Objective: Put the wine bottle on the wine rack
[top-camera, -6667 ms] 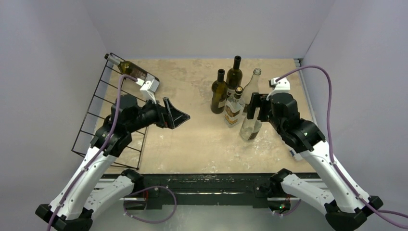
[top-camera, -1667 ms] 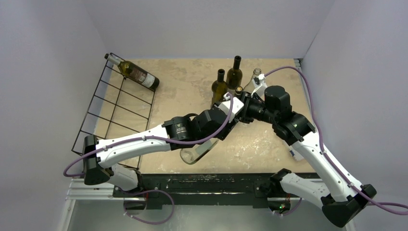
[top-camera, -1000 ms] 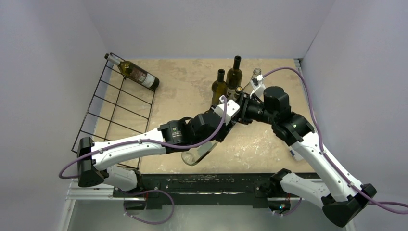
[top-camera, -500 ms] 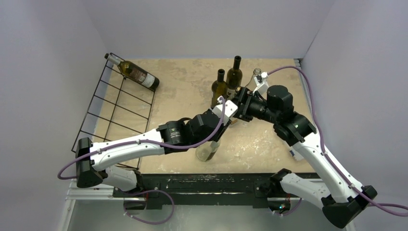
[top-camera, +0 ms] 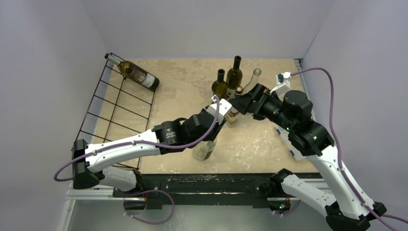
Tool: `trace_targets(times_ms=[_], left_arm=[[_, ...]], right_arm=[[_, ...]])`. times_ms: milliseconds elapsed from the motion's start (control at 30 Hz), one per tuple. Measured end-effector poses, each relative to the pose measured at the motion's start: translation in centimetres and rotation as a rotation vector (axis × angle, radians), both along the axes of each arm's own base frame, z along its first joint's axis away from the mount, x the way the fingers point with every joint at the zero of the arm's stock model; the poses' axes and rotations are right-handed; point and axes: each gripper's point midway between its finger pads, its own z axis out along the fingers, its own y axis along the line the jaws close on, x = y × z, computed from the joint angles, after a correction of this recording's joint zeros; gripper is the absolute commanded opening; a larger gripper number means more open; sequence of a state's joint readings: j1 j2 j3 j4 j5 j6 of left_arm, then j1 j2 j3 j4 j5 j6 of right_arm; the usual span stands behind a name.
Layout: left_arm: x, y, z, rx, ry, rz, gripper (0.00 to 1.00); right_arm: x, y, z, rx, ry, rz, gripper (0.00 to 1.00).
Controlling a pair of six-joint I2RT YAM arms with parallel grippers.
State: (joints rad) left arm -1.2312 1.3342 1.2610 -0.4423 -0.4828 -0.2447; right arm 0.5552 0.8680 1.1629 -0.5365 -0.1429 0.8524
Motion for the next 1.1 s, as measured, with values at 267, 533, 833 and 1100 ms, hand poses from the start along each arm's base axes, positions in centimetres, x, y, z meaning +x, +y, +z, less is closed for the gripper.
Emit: trace_targets(times_ms=[267,533,833,1100], left_arm=[[0.2,3.0,-0.6,0.027,0.035,0.084,0.0],[0.8,5.5,2.2,-0.082,0.044,0.149,0.0],[2.6,9.6,4.1,-0.216,0.118,0.26,0.0],[4.1,14.6,4.5,-0.313,0.189,0.397,0.0]], right_arm=[[-0.6,-2.4,3.2,0.043,-0.101,-0.099,0.99],[0.1,-2.9,0.9,-0.002,-0.069,-0.138,0.98],[-0.3,-3.7,0.0,-0.06,-0.099,-0.14,0.98],[-0.7,-4.0,0.5,-0.079,-0.148,-0.13,0.98]])
